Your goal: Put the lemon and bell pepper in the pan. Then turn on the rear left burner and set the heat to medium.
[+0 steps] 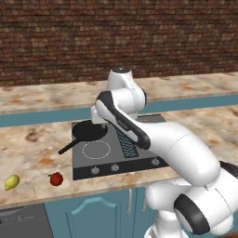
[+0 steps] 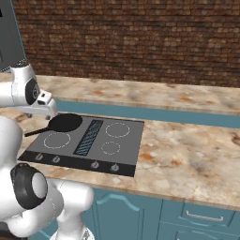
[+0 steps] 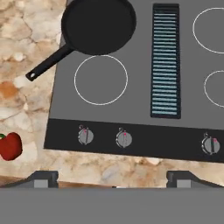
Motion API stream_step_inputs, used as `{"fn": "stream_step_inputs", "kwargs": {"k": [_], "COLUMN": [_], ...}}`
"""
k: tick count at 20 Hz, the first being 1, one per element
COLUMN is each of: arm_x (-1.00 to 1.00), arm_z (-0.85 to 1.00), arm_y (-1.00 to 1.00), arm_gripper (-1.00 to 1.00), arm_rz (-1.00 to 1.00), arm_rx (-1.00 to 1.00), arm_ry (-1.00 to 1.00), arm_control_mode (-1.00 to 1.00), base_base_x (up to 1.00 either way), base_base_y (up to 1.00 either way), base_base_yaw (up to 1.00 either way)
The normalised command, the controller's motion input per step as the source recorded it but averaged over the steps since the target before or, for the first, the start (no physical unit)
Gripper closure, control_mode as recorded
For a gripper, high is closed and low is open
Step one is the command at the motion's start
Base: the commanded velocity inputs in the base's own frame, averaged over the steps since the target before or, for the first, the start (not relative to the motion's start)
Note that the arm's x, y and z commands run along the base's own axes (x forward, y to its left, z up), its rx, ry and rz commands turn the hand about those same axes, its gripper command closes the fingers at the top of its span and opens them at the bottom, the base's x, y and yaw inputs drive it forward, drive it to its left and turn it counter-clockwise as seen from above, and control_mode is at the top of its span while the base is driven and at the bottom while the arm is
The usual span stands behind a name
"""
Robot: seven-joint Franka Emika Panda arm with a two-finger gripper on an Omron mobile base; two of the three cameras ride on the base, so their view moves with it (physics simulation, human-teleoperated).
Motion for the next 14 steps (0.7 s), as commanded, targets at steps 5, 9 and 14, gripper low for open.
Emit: {"fn": "stream_step_inputs", "kwargs": {"k": [5, 9, 14], "arm_x": [-0.29, -0.37, -0.34], "arm_z": [-0.27, -0.24, -0.35], "arm_y": [1.00, 0.96, 0.95], "arm_gripper": [-1.00, -1.00, -1.00], "arm_rz": [0.15, 0.24, 0.25], "arm_rx": [-0.02, -0.04, -0.03], "arm_ry": [0.12, 0.14, 0.12], "arm_control_mode": [-1.00, -1.00, -1.00], "base_base_x": [0.00, 0.00, 0.00], "base_base_y": [0.00, 0.00, 0.00], "base_base_yaw": [0.00, 0.00, 0.00]}}
